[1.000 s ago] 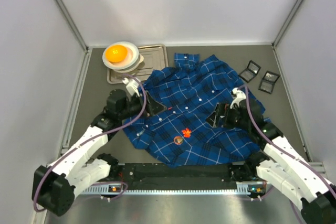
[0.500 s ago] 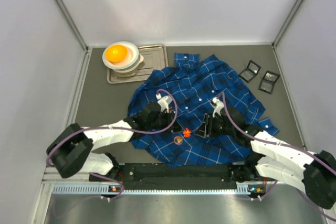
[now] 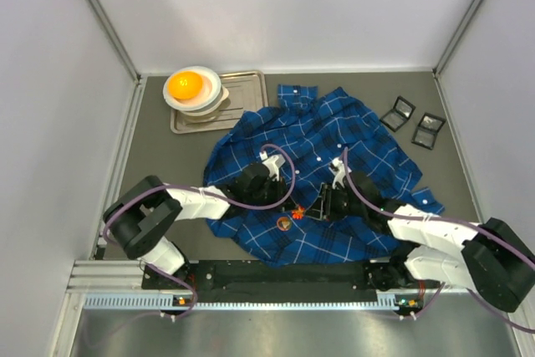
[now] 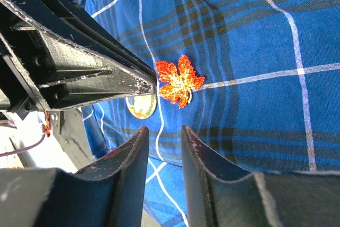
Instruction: Remove the brooch from the garment
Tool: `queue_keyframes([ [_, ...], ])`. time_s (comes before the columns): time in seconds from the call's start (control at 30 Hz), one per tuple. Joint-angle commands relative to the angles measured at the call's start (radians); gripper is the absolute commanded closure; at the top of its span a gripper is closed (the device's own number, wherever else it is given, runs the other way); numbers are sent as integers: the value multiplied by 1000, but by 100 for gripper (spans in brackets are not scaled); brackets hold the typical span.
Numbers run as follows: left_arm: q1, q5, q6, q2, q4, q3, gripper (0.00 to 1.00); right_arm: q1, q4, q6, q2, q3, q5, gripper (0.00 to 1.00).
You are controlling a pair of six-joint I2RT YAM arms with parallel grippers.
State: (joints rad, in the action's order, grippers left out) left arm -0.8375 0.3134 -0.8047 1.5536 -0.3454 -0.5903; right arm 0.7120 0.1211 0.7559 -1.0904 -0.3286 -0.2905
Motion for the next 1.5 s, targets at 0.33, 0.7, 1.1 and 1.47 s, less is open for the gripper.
queue_keyframes([
  [0.33, -3, -73, 55, 48, -61, -9, 88, 12, 78, -7, -181, -67, -19, 66],
  [0.7, -3, -105, 73, 29, -46, 21, 90, 12, 81, -27, -247, -118, -42, 64],
  [1.1, -3, -99, 75, 25, -55, 29, 91, -6, 353, 164, -321, -33, -110, 56],
  [1.47, -3, -94, 76, 36, -58, 27, 91, -20, 284, 180, -231, 22, -20, 55],
])
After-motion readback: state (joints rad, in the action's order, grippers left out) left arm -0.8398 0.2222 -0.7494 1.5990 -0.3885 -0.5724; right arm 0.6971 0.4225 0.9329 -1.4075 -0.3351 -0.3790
